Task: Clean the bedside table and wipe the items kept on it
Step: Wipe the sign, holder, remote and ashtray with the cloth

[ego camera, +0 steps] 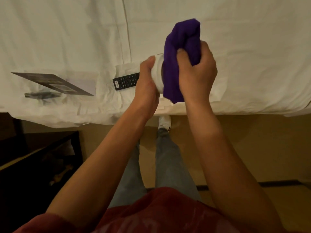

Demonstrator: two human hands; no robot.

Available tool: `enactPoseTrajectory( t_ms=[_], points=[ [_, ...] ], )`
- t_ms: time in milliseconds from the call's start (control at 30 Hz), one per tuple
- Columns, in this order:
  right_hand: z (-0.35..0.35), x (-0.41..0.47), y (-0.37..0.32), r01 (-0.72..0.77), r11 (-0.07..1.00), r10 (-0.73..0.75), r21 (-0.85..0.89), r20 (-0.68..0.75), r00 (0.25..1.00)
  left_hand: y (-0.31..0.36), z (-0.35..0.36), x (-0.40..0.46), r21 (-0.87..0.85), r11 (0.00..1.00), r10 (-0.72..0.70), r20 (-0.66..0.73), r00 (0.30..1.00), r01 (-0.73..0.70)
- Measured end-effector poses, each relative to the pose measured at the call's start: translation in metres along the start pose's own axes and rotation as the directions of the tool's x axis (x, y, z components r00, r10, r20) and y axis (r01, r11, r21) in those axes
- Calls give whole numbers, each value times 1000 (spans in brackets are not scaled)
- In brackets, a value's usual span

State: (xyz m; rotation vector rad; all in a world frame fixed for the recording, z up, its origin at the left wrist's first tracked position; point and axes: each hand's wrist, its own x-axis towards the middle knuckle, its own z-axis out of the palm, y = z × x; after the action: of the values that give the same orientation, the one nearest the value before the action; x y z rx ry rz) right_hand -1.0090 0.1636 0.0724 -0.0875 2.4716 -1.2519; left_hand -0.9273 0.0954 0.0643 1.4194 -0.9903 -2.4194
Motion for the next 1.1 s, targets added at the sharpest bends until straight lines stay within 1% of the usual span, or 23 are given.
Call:
enactPoseTrajectory(
  t_ms=[100,167,200,233,300,367,400,467,500,567,600,667,733,800,867,933,1000,1100],
  points=[
    [7,-31,-3,16,1000,-18,25,82,996,12,-6,6,66,998,-16,-74,997,21],
    [6,-63,1,-18,998,7,63,164,986,17,-14,7,83,996,-30,-75,997,36],
    [5,-76,1,-28,997,14,70,186,982,18,-19,7,114,993,-27,-53,998,33],
    [3,-82,1,-20,998,9,64,181,983,18,-22,7,175,985,-4,-14,1000,7],
    [1,-78,-5,43,999,-45,22,103,994,17,-23,6,373,925,62,38,997,-72],
    [1,-59,-18,157,985,-155,-71,30,987,16,-21,4,549,829,119,23,993,-112],
    [2,-47,-25,207,969,-204,-137,37,978,16,-21,4,586,801,138,21,990,-125],
    [3,-25,-34,279,926,-254,-253,127,959,18,-26,1,601,777,191,57,980,-187],
    [3,-15,-37,297,911,-251,-288,185,950,19,-29,-1,619,753,222,80,972,-223],
    [1,3,-38,272,913,-189,-304,274,943,23,-35,-4,623,735,245,124,962,-268],
    [-1,9,-36,224,933,-134,-282,306,943,23,-38,-5,598,752,245,141,959,-280],
    [-6,13,-31,67,983,-1,-170,360,933,25,-44,-7,487,832,218,152,964,-265],
    [-8,7,-23,-83,996,94,-44,389,917,27,-50,-8,269,938,177,174,969,-220],
    [-6,-6,-15,-186,982,154,44,395,906,30,-54,-8,71,981,166,170,971,-180],
    [-1,-20,-8,-276,953,205,125,406,891,27,-54,-7,-61,984,174,135,975,-167],
    [3,-31,-1,-382,904,270,189,440,856,22,-55,-7,-166,973,178,107,978,-159],
    [4,-37,6,-501,830,330,246,508,796,19,-56,-8,-249,961,147,89,985,-121],
    [3,-46,13,-634,705,379,319,586,716,21,-51,-11,-318,946,93,99,991,-57]
  ],
)
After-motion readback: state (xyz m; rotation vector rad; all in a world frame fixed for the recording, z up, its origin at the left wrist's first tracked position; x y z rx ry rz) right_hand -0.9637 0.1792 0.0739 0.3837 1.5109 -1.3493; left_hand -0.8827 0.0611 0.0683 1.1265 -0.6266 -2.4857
